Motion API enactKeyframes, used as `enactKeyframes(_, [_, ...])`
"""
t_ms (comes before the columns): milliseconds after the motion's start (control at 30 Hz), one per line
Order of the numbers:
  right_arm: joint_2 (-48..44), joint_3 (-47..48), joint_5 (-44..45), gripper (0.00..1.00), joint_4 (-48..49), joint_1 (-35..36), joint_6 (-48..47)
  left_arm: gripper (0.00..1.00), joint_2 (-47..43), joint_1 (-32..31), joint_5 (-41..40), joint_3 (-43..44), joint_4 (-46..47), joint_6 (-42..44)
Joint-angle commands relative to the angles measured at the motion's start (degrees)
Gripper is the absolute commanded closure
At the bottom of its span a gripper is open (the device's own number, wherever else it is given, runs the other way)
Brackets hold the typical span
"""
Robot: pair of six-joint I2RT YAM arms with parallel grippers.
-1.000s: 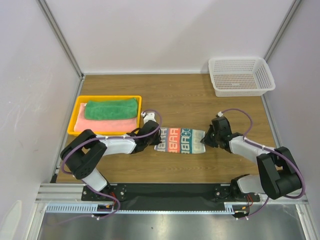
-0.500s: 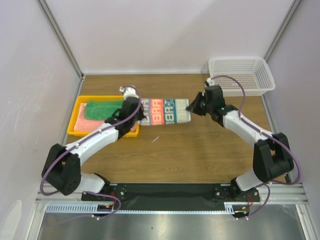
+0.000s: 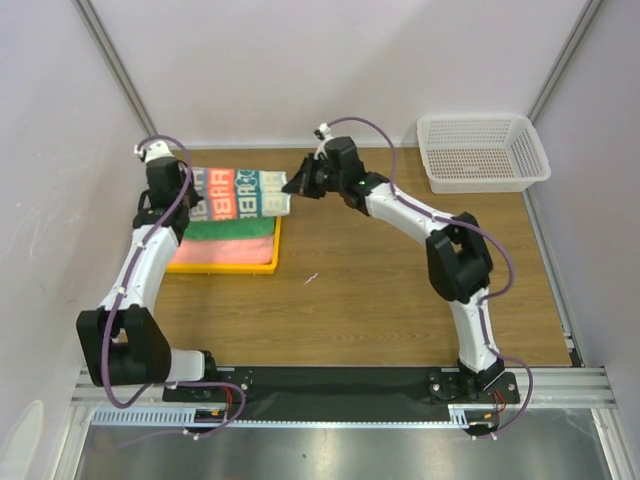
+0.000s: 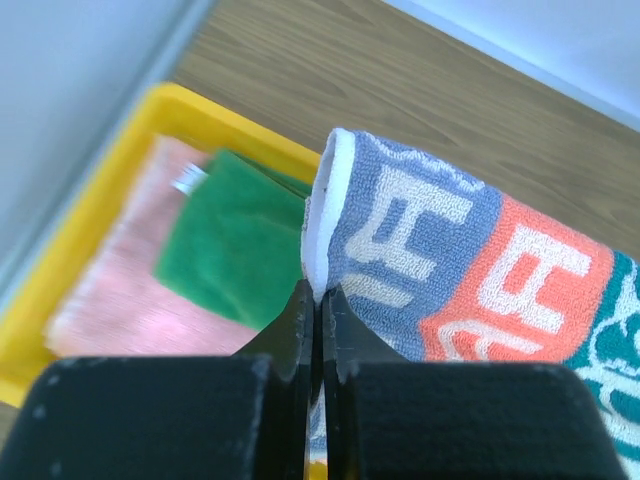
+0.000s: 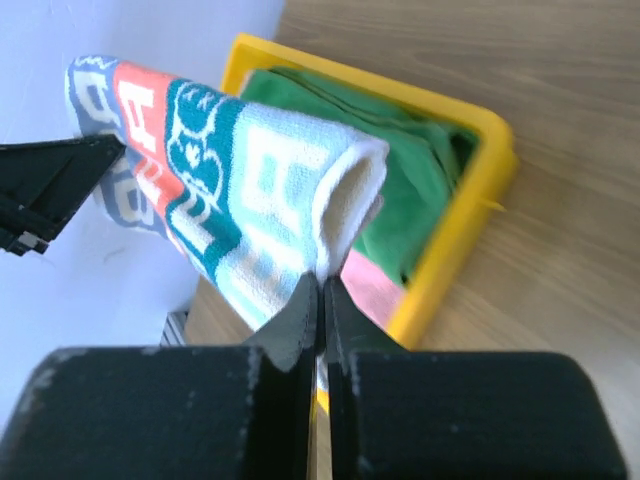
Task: Fold and stack the towels
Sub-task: Neatly place the folded towel into the bin
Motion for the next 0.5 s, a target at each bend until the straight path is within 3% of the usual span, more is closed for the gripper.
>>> enactKeyframes(0, [5.46,10.07,1.18,1.0,-3.16,-0.29,0.7,1.0,1.75,7.58,-7.14,4.27,1.01,8.59])
enactKeyframes(200, [14.61,22.05,3.28,1.0,-5.71,2.97,2.28,1.0,8.95,15.24,-5.83,7.7,-0.74,10.71])
enactKeyframes(467, [20.33,26.37,6.8,1.0,-8.88,3.23,2.37,1.0,14.06,19.12,-0.37,6.56,4.09,8.6])
